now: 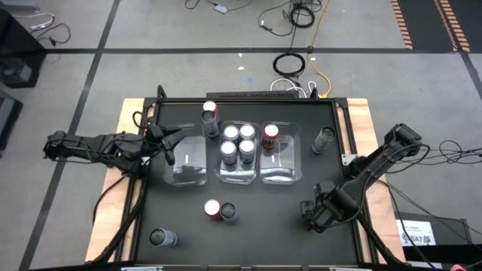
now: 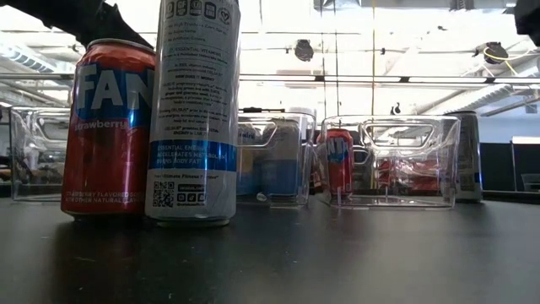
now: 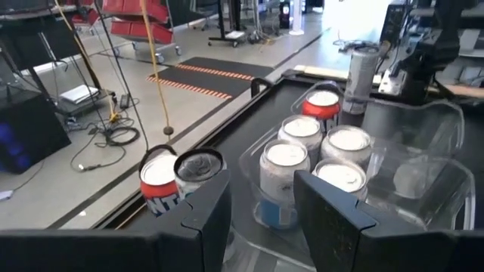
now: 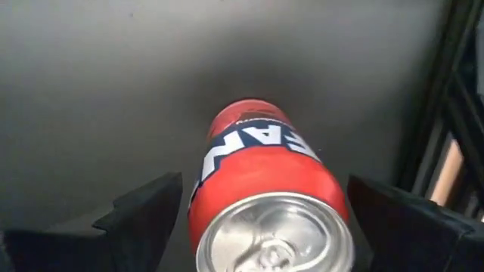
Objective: Sort soda cans
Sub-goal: Put the bottom right red soda can into the right transparent bin
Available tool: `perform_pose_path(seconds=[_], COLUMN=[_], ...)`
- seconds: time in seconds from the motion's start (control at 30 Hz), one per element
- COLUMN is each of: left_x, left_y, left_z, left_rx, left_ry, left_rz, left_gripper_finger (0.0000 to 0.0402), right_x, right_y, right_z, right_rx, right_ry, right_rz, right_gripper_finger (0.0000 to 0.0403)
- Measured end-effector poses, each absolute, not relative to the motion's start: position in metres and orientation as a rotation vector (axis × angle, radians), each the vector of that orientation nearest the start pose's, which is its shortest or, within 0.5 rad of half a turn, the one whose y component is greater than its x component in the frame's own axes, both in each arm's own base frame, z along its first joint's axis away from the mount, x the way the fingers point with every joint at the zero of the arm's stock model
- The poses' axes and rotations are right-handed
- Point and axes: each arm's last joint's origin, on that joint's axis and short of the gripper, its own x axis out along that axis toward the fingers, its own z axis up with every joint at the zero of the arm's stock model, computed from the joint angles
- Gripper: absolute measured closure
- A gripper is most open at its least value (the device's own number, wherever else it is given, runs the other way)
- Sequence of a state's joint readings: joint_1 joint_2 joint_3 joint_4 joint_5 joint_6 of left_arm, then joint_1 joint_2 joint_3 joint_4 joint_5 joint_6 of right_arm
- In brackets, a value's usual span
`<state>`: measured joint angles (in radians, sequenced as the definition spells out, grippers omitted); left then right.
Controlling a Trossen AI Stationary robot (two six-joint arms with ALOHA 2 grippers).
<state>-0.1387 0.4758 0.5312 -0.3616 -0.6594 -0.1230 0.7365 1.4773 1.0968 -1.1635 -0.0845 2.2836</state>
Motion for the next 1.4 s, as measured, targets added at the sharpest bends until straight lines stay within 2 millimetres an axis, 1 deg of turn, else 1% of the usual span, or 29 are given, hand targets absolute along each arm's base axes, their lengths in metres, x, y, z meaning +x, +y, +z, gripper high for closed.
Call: perform_pose_path(seconds=[0.13,0.23,0.33,0.53,0.7,0.8,0.87,0.9,1.07,1.13,1.2,1.3,1.4], left_x=[0.115,0.115,0.115,0.115,0.115,0.115,0.115,0.115,0.115,0.115,0.115,0.115,0.115], left_y=[0.002,0.002,0.002,0.002,0.002,0.002,0.002,0.002,0.002,0.002,0.002,0.002,0.002], left_z=[0.272,0.272,0.272,0.272,0.272,0.272,0.272,0.272,0.272,0.272,0.272,0.272,0.272], left_rx=[-0.005,-0.005,-0.005,-0.006,-0.006,-0.006,-0.006,-0.006,-0.006,-0.006,-0.006,-0.006,-0.006], left_ry=[0.239,0.239,0.239,0.238,0.238,0.237,0.237,0.237,0.237,0.237,0.238,0.237,0.238], left_rz=[0.532,0.532,0.532,0.532,0.532,0.532,0.532,0.532,0.532,0.532,0.532,0.532,0.532], left_gripper_finger=[0.0246,0.0246,0.0246,0.0246,0.0246,0.0246,0.0246,0.0246,0.0246,0.0246,0.0246,0.0246,0.0246], right_x=[0.181,0.180,0.178,0.175,0.175,0.176,0.177,0.178,0.174,0.171,0.170,0.173,0.184], right_y=[0.172,0.174,0.173,0.174,0.174,0.173,0.171,0.169,0.147,0.135,0.121,0.097,0.070], right_z=[0.220,0.215,0.214,0.214,0.214,0.218,0.227,0.234,0.279,0.300,0.317,0.334,0.348], right_rx=[1.256,1.269,1.255,1.232,1.225,1.220,1.219,1.225,1.178,1.142,1.104,1.020,0.942], right_ry=[1.314,1.319,1.342,1.347,1.353,1.347,1.318,1.289,1.043,0.934,0.864,0.866,0.883], right_rz=[-1.119,-1.102,-1.119,-1.115,-1.108,-1.102,-1.076,-1.058,-1.025,-1.016,-1.031,-1.051,-1.028], right_gripper_finger=[0.0035,0.0038,0.0058,0.0121,0.0122,0.0122,0.0122,0.0122,0.0122,0.0122,0.0122,0.0122,0.0122])
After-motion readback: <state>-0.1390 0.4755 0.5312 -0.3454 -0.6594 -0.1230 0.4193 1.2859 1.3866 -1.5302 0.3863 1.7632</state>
